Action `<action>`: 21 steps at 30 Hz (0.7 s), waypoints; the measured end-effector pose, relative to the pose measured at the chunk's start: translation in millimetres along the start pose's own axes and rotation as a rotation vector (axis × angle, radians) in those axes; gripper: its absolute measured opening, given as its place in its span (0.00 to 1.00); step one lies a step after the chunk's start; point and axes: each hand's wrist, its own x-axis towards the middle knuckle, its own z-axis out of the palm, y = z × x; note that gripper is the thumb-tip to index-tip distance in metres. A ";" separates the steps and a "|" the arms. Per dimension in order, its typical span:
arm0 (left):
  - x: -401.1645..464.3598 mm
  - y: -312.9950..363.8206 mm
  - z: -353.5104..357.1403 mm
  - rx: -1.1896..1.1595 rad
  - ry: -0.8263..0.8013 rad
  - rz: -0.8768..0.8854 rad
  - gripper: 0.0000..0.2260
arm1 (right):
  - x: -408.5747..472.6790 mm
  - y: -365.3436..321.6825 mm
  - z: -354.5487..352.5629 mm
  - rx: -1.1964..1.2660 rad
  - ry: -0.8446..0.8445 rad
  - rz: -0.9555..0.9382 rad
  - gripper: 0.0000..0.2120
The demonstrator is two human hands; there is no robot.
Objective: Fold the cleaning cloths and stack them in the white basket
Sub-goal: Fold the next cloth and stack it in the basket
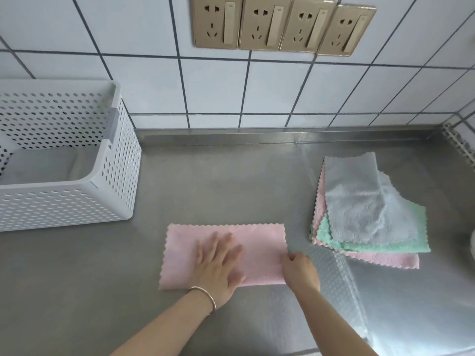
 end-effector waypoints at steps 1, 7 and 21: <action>0.2 2.2 3.2 0.023 -0.016 0.014 0.27 | -1.2 0.4 1.5 -0.024 -0.020 0.001 0.18; 2.3 4.4 0.0 0.000 -0.142 0.031 0.30 | -8.1 3.8 -3.9 0.048 -0.137 0.084 0.20; 17.9 7.9 -110.0 -1.445 -0.224 -0.551 0.09 | -88.6 -55.7 24.3 0.182 0.285 -0.789 0.10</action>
